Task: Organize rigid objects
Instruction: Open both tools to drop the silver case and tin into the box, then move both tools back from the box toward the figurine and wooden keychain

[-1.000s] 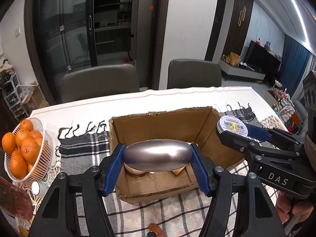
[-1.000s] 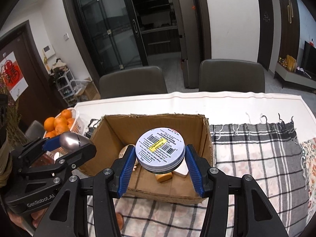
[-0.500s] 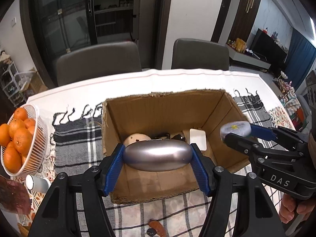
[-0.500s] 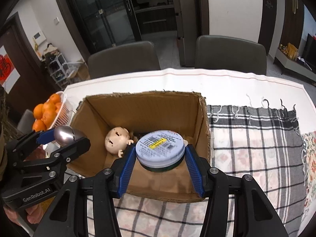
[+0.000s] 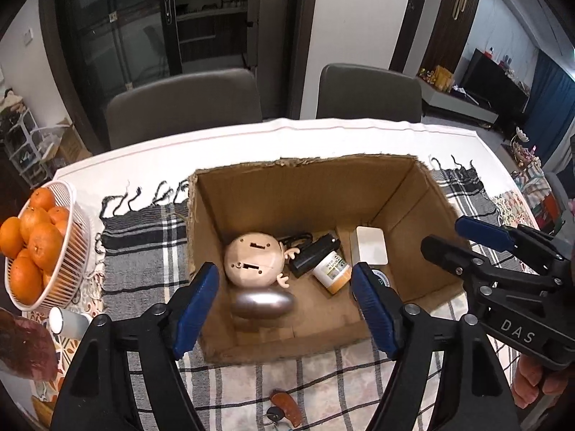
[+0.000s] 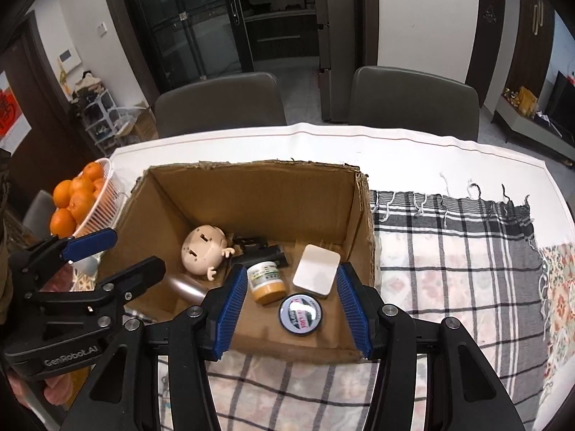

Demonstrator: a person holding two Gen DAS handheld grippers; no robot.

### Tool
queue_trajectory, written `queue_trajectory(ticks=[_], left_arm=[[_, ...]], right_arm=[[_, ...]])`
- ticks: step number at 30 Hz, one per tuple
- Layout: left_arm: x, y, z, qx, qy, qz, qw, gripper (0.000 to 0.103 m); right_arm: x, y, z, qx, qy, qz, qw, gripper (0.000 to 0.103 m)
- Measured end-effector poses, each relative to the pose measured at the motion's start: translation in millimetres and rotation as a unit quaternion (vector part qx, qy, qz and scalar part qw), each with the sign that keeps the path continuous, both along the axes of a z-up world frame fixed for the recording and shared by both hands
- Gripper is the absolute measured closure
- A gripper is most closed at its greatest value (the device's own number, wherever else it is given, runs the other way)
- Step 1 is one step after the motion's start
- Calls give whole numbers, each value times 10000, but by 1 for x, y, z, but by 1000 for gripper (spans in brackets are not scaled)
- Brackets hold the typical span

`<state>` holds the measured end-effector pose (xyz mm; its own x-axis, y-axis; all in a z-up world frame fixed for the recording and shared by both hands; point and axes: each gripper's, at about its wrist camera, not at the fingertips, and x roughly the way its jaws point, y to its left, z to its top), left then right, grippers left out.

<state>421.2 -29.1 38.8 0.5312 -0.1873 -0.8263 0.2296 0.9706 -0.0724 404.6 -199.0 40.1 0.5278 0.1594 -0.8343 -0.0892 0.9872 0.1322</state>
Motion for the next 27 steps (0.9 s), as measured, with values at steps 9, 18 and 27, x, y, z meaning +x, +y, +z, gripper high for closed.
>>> queue_trajectory(ticks=[9,18,27], left_arm=[[-42,12,23,-15,-469,155,9988,27],[-94,21,35,111,-998,80,9949,27],[-140,29,25,126,-1176,180,9928,27]], right_arm=[[-31,2,19,198,-415,-11,9989,50],[-79,16,26,410,-803,152,9958,50],[-115,27,22,429,-1060,412,9926,50]])
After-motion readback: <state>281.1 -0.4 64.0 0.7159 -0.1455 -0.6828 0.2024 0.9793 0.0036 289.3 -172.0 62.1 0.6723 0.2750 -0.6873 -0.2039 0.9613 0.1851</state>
